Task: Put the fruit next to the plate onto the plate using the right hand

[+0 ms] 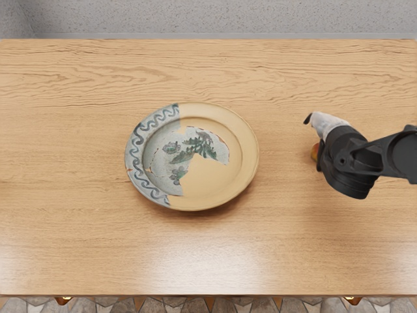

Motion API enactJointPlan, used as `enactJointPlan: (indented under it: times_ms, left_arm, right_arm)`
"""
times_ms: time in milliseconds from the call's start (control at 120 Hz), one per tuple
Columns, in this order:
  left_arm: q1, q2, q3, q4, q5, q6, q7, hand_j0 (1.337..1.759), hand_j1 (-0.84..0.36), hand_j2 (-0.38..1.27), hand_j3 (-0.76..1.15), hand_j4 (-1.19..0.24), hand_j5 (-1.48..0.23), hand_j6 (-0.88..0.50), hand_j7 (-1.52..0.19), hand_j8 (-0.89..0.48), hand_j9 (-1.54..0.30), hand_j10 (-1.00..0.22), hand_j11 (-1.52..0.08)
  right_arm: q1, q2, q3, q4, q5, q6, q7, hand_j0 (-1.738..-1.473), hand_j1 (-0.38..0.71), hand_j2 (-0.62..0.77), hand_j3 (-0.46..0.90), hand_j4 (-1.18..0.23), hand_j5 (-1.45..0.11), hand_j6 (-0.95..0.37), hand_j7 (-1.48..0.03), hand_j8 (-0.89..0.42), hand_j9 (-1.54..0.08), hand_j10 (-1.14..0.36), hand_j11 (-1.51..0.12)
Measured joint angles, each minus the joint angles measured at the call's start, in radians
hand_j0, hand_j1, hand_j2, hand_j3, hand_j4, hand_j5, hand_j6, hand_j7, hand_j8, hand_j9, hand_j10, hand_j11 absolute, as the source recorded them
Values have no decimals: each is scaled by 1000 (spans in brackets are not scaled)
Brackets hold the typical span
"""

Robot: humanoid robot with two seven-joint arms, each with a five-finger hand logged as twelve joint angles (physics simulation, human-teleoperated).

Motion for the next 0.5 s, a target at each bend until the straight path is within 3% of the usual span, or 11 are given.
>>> enactJointPlan:
  times_ms: [267, 500]
  left_arm:
    - [0, 0, 0, -1, 0, 0, 0, 1658, 334, 3, 0, -13, -16, -13, -16, -13, -16, -13, -16]
    - [0, 0, 0, -1, 0, 0, 0, 1658, 334, 3, 0, -13, -16, -13, -16, -13, -16, -13, -16]
  right_arm:
    - [-67, 0, 1, -15, -155, -7, 0, -1658, -7, -56, 0, -287, -372, -288, -371, -287, -372, -287, -372]
    - [-96, -7, -4, -34, -194, -7, 0, -1658, 7, -58, 0, -298, -386, -299, -386, -298, -386, -298, -386]
